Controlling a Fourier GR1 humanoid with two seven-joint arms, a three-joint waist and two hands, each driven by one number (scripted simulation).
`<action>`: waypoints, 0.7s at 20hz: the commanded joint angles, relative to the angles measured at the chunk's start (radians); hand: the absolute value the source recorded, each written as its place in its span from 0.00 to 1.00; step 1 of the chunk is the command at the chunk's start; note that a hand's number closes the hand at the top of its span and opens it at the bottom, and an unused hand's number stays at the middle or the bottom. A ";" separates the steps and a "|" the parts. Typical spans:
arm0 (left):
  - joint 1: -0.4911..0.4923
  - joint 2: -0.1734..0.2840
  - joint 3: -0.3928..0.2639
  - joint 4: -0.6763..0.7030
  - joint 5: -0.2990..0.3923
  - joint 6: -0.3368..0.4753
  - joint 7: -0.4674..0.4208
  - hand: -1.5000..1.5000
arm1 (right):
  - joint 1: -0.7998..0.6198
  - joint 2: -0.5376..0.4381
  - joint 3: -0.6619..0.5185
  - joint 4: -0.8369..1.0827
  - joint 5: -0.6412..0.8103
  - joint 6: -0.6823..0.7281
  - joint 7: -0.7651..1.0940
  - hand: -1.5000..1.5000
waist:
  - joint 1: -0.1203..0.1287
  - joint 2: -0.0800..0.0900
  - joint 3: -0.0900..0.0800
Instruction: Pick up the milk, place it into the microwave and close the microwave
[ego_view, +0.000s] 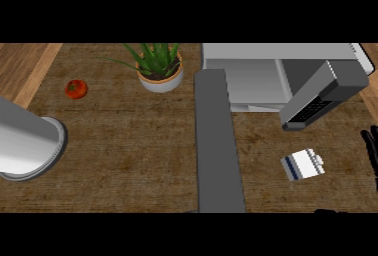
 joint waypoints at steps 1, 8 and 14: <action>0.075 -0.045 0.018 -0.046 0.022 -0.046 -0.027 0.00 | 0.033 0.047 0.007 0.094 0.070 -0.030 -0.076 0.00 | 0.000 0.000 0.000; 0.173 -0.057 0.091 -0.102 0.085 -0.116 -0.028 0.00 | -0.021 0.020 -0.058 0.348 0.124 -0.065 -0.193 0.00 | 0.006 -0.001 0.000; 0.151 -0.012 0.130 -0.074 0.182 -0.130 0.012 0.00 | -0.085 -0.043 -0.124 0.716 0.145 -0.037 -0.433 0.00 | 0.007 0.001 0.002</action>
